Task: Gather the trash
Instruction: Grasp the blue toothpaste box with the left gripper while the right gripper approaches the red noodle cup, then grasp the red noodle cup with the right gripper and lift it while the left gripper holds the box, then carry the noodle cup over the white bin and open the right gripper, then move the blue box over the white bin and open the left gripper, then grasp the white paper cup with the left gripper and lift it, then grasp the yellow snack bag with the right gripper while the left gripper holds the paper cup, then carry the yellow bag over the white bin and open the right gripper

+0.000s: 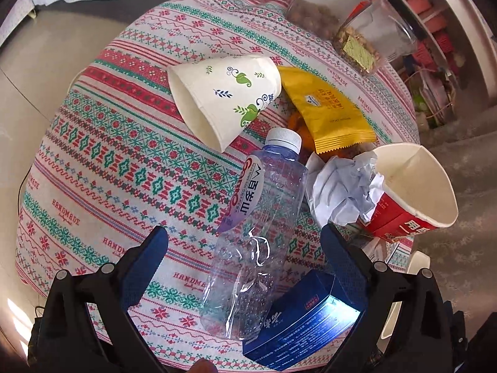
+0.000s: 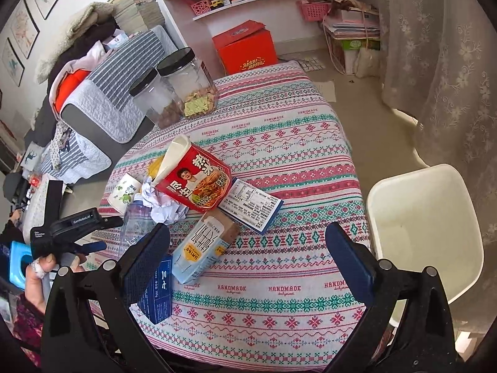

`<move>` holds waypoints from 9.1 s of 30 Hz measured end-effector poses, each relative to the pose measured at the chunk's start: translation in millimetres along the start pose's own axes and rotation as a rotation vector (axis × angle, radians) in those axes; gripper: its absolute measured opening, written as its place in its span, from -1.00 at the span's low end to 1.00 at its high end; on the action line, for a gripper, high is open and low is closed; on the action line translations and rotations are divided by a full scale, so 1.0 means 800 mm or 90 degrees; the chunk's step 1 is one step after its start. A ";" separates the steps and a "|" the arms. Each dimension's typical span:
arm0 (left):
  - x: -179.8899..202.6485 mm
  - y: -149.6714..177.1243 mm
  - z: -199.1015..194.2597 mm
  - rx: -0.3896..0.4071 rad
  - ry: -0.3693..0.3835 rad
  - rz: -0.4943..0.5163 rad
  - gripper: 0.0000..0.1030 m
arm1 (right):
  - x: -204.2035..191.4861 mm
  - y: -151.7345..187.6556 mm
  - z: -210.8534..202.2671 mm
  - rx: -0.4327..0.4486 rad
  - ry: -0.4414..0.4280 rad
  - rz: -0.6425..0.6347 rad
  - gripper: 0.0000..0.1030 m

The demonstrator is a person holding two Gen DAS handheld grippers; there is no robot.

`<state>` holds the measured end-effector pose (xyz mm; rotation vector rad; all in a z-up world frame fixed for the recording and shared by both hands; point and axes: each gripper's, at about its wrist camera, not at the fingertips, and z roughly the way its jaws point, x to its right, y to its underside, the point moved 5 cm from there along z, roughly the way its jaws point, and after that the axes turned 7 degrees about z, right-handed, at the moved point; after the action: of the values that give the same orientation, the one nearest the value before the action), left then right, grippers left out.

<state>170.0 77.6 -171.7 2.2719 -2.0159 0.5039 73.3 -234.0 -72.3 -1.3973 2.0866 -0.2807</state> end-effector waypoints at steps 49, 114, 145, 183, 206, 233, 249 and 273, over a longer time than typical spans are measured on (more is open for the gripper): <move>0.065 0.025 -0.113 0.099 0.109 0.239 0.08 | -0.109 -0.039 0.163 -0.033 0.001 -0.417 0.87; 0.361 0.108 -0.066 0.207 0.196 0.399 0.08 | 0.265 -0.041 -0.129 0.237 0.289 0.263 0.75; 0.375 0.079 -0.036 0.119 0.137 0.412 0.64 | 0.192 -0.057 -0.138 0.276 0.272 0.131 0.87; -0.028 -0.114 -0.013 0.013 -0.158 0.245 0.09 | 0.011 -0.040 0.030 0.037 0.121 -0.083 0.87; -0.052 -0.052 -0.207 0.320 0.192 0.006 0.07 | -0.247 -0.074 0.291 -0.209 -0.060 -0.109 0.38; -0.058 -0.055 -0.201 0.326 0.185 -0.019 0.07 | -0.231 -0.109 0.157 -0.026 -0.068 -0.155 -0.96; 0.006 -0.042 -0.180 0.311 0.179 0.048 0.07 | -0.031 -0.119 -0.007 0.137 0.065 -0.042 -0.96; 0.262 0.047 -0.111 0.234 0.214 0.285 0.07 | 0.245 -0.028 -0.154 0.288 0.417 0.126 0.79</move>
<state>134.3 -104.5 -34.9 1.7040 -2.3896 1.2856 -33.3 -437.8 -34.8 -0.8810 2.4251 -1.1733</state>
